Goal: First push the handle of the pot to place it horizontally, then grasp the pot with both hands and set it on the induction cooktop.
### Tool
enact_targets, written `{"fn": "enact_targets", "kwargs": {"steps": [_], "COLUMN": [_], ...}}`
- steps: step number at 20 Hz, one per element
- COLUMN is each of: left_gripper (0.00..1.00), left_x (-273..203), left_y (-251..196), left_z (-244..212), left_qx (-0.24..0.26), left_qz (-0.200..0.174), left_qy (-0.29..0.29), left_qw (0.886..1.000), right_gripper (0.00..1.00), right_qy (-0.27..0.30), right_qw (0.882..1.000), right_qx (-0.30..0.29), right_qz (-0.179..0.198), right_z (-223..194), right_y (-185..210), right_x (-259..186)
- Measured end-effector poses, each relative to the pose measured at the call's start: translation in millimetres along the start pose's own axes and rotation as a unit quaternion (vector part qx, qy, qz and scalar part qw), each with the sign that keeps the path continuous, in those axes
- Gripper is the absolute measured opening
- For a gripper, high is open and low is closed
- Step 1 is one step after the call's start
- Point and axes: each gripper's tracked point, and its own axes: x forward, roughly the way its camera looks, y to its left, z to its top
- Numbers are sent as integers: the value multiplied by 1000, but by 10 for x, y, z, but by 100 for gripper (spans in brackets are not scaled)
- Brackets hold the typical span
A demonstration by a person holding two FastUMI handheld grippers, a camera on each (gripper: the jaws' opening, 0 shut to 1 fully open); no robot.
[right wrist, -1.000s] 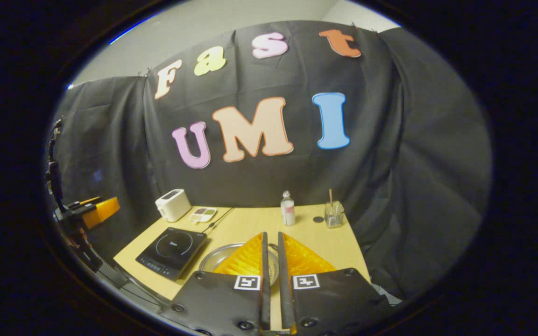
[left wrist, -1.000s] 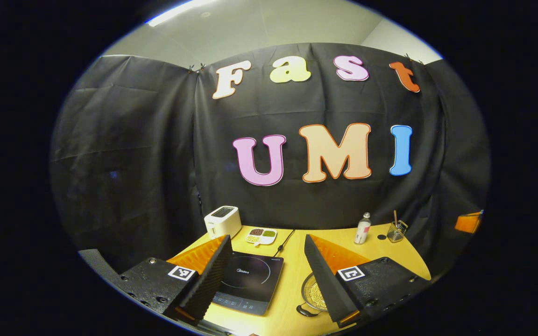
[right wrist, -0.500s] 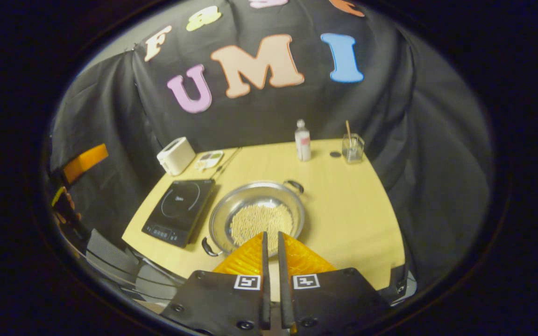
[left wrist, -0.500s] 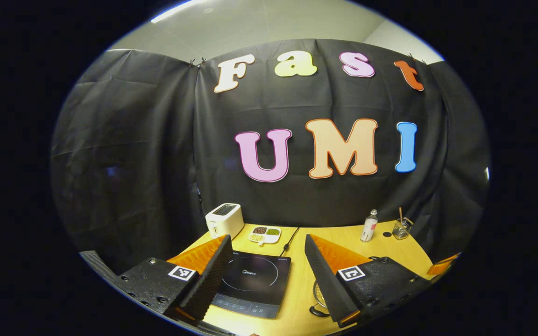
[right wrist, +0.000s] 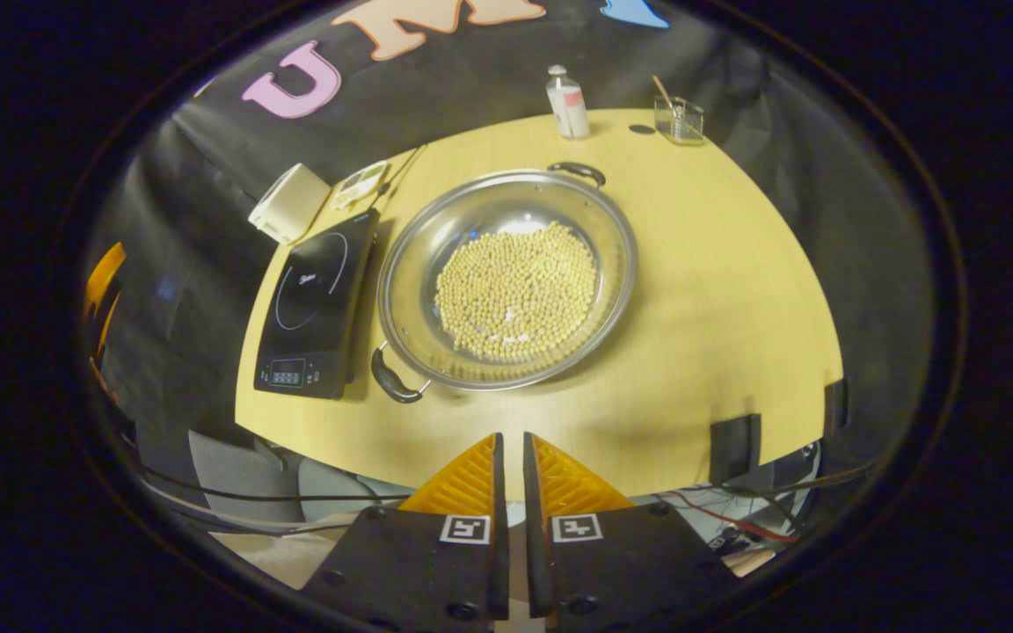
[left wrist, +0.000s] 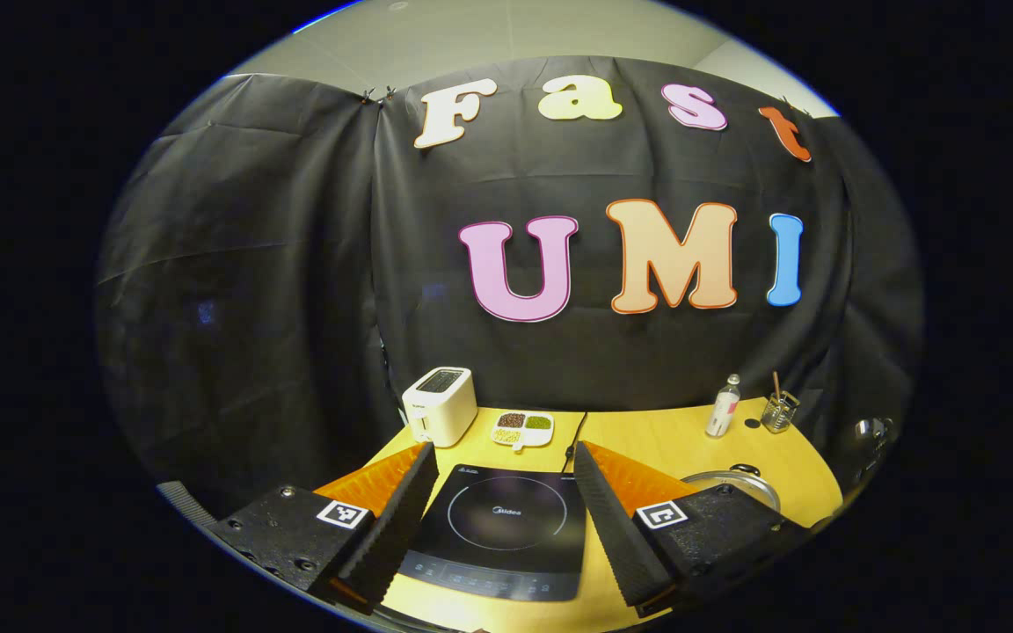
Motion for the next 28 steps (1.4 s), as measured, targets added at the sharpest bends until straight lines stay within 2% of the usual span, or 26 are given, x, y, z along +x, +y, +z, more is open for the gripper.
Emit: {"fn": "enact_targets", "kwargs": {"steps": [2, 6, 8, 9, 10, 13, 14, 20, 23, 28], "left_gripper": [92, 95, 95, 92, 95, 95, 92, 95, 95, 95], "left_x": [97, 260, 336, 363, 393, 460, 477, 574, 601, 641], "left_y": [94, 186, 202, 233, 264, 371, 401, 563, 622, 663], "left_z": [-53, -178, -224, -252, -269, -307, -323, -420, -455, -527], "left_qx": [-4, -19, -23, -21, -19, -14, -15, -9, -10, -19], "left_qz": [-4, -23, -36, -42, -47, -53, -57, -71, -77, -87], "left_qy": [5, 20, 24, 26, 27, 27, 28, 38, 40, 44], "left_qw": [1000, 999, 999, 999, 998, 998, 998, 997, 996, 995], "right_gripper": [11, 11, 11, 11, 11, 11, 11, 10, 11, 11], "right_qy": [26, 62, 63, 61, 58, 49, 46, 32, 27, 6], "right_qw": [999, 995, 994, 993, 993, 991, 991, 990, 990, 986], "right_qx": [34, 76, 91, 97, 102, 113, 116, 113, 122, 162], "right_qz": [2, -18, -23, -26, -31, -44, -47, -74, -68, -37], "right_z": [-77, -177, -177, -163, -164, -107, -88, 13, 48, 226], "right_y": [101, 202, 283, 330, 380, 497, 544, 707, 861, 1216], "right_x": [110, 362, 479, 541, 597, 731, 764, 884, 933, 1088]}}
